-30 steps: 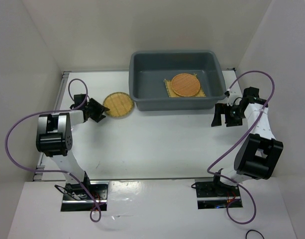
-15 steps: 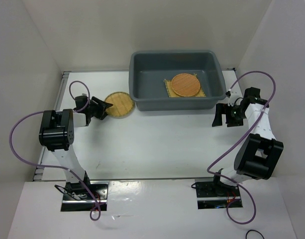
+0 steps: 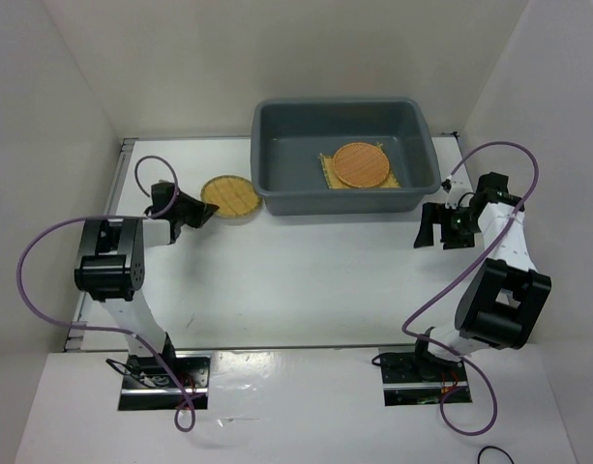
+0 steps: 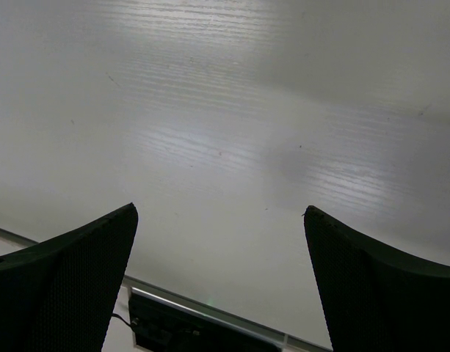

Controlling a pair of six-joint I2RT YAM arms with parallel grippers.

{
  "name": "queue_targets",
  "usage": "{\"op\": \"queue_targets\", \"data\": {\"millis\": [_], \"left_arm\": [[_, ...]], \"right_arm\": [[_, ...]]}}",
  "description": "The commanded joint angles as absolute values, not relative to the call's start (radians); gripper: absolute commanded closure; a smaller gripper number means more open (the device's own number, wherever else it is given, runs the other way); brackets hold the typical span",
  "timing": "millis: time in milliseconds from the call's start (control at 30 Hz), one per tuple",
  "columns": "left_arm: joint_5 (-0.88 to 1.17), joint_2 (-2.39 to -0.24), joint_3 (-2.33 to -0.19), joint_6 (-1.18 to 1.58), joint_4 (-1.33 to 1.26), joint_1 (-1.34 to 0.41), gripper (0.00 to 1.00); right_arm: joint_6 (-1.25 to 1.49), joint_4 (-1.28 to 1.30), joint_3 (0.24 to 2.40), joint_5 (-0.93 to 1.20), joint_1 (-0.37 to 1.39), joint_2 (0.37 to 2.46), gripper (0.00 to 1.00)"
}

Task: Place the mixed dishes into the plastic bin

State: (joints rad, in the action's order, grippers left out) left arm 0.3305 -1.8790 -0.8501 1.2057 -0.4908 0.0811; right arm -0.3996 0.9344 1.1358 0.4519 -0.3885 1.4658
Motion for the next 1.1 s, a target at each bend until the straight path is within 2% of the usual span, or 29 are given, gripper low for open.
{"op": "queue_targets", "data": {"millis": [0, 167, 300, 400, 467, 500, 567, 700, 900, 967, 1033, 1067], "left_arm": [[0.122, -1.735, -0.935, 1.175, -0.301, 0.071, 1.00], [-0.093, -1.613, -1.141, 1.186, -0.016, 0.071, 1.00], [-0.247, -1.508, -1.218, 1.186, 0.052, 0.071, 1.00], [-0.207, -1.497, -1.335, 1.118, 0.032, 0.071, 1.00], [-0.057, -1.523, -1.400, 1.069, -0.049, 0.061, 1.00], [0.007, -1.541, -1.438, 1.056, -0.067, 0.061, 1.00], [0.151, -1.613, -1.567, 1.013, -0.103, 0.031, 1.00], [0.256, -1.761, -1.831, 0.887, 0.019, -0.108, 1.00], [0.426, -2.179, -2.264, 0.832, 0.265, -0.251, 1.00], [0.426, -2.270, -2.486, 0.831, 0.313, -0.310, 1.00], [0.428, -2.460, -2.712, 0.854, 0.423, -0.354, 1.00], [0.442, -2.650, -3.048, 0.882, 0.514, -0.354, 1.00]], "right_arm": [[-0.390, 0.897, 1.123, 0.457, -0.396, 1.425, 0.02], [-0.357, 0.888, 1.114, 0.399, -0.396, 1.425, 0.02], [-0.370, 0.897, 1.134, 0.399, -0.396, 1.414, 0.02], [-0.370, 0.907, 1.146, 0.390, -0.396, 1.414, 0.06], [-0.370, 0.893, 1.146, 0.376, -0.396, 1.404, 0.08], [-0.370, 0.882, 1.134, 0.358, -0.396, 1.393, 0.16], [-0.339, 0.838, 1.134, 0.301, -0.396, 1.384, 0.16], [-0.316, 0.737, 1.109, 0.168, -0.396, 1.365, 0.18], [-0.284, 0.671, 1.014, 0.002, -0.396, 1.345, 0.19], [-0.252, 0.657, 1.026, -0.090, -0.396, 1.345, 0.19], [-0.232, 0.643, 1.026, -0.130, -0.396, 1.333, 0.19], [-0.232, 0.618, 1.017, -0.141, -0.396, 1.324, 0.19]]}}
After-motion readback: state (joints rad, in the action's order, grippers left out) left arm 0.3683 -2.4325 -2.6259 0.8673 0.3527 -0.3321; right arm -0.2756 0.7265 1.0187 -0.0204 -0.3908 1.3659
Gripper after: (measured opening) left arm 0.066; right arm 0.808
